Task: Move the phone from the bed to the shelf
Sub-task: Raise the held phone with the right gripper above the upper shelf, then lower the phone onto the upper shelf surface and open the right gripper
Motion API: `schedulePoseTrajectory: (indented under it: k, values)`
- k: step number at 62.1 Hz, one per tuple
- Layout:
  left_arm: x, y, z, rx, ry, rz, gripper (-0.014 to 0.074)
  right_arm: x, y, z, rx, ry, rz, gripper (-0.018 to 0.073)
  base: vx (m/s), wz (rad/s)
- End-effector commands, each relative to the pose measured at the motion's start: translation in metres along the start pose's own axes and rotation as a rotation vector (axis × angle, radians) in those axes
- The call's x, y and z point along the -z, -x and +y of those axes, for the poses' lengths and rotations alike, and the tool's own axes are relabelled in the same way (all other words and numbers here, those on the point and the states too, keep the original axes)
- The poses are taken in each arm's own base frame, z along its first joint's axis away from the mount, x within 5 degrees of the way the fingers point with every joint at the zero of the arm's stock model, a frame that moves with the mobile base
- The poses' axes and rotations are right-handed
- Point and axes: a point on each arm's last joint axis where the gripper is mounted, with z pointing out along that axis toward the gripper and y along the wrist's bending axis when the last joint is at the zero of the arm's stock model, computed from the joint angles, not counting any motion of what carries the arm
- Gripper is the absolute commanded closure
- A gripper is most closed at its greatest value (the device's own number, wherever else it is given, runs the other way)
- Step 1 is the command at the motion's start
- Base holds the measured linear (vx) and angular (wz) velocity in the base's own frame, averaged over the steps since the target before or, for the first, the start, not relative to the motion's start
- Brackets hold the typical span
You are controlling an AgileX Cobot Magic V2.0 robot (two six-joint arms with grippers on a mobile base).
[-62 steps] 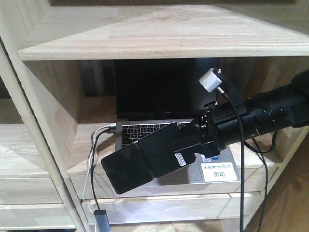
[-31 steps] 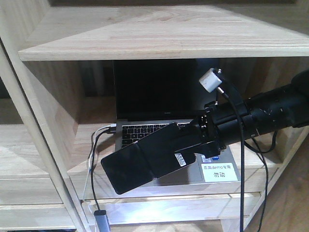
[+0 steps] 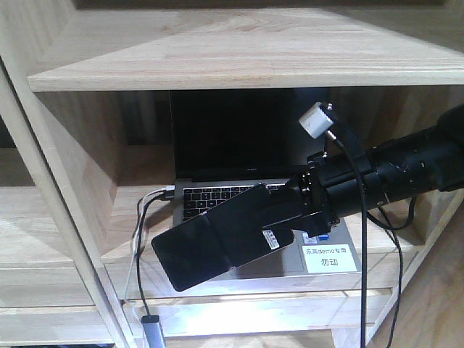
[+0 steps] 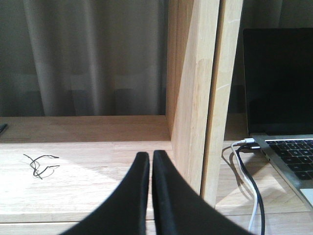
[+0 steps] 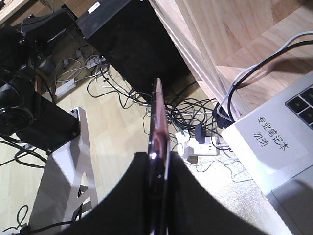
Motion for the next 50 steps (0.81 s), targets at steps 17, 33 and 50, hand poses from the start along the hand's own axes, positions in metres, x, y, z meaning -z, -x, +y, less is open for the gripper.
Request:
schedulePoseTrajectory:
  k: [17, 33, 50]
  values:
    - [0.003, 0.014, 0.002, 0.014, 0.01, -0.107, 0.0595, 0.021, 0.018, 0.039, 0.084, 0.088, -0.095, 0.0561, 0.0, 0.0]
    - [0.003, 0.014, 0.002, 0.014, 0.01, -0.107, 0.0595, 0.049, 0.025, 0.087, 0.188, 0.046, -0.182, 0.0561, 0.0, 0.0]
    - [0.003, 0.014, 0.002, 0.014, 0.01, -0.107, 0.0595, 0.074, 0.037, 0.121, 0.231, -0.063, -0.377, 0.0561, 0.0, 0.0]
